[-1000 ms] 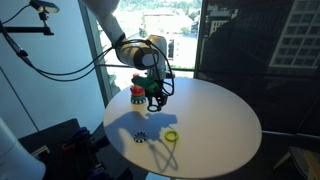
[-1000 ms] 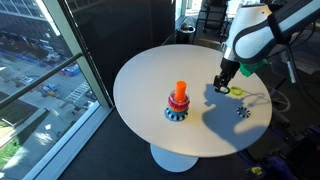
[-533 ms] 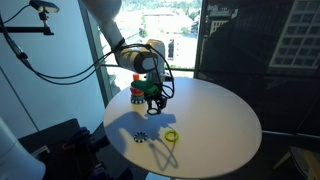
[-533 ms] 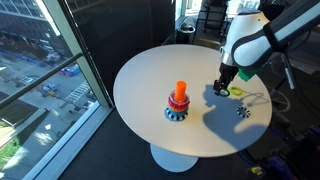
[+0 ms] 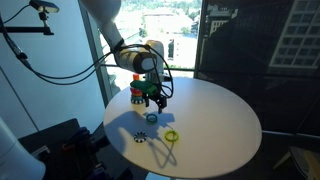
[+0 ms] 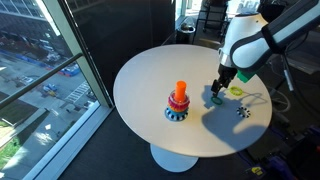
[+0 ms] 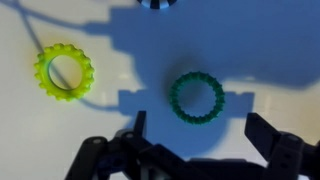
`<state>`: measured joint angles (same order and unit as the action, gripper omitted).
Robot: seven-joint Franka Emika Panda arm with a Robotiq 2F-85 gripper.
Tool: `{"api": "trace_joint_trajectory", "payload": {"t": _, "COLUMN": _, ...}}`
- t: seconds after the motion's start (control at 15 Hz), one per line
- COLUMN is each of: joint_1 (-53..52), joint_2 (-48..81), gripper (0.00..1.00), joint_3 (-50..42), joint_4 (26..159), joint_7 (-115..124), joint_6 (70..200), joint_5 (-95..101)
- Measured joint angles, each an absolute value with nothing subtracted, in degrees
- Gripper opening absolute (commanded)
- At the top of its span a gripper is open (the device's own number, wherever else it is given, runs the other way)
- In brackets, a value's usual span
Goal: Remove the green ring from the orange rod and put it on the table
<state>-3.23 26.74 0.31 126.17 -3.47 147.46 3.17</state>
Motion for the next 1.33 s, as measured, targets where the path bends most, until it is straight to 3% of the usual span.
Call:
{"api": "trace_joint_trajectory", "payload": {"t": 0.4, "joint_1": -2.78, "joint_2": 25.57, "gripper": 1.00, "joint_3": 2.88, "joint_4": 125.88, "joint_7": -4.24, "joint_6": 144.49, "joint_5": 0.96}}
{"api": "trace_joint_trajectory", "payload": {"t": 1.33, "joint_1": -2.53, "joint_2": 8.99, "gripper": 1.00, "joint_3": 4.67, "joint_4": 125.56, "joint_7": -4.29, "joint_6": 120.24, "joint_5": 0.81}}
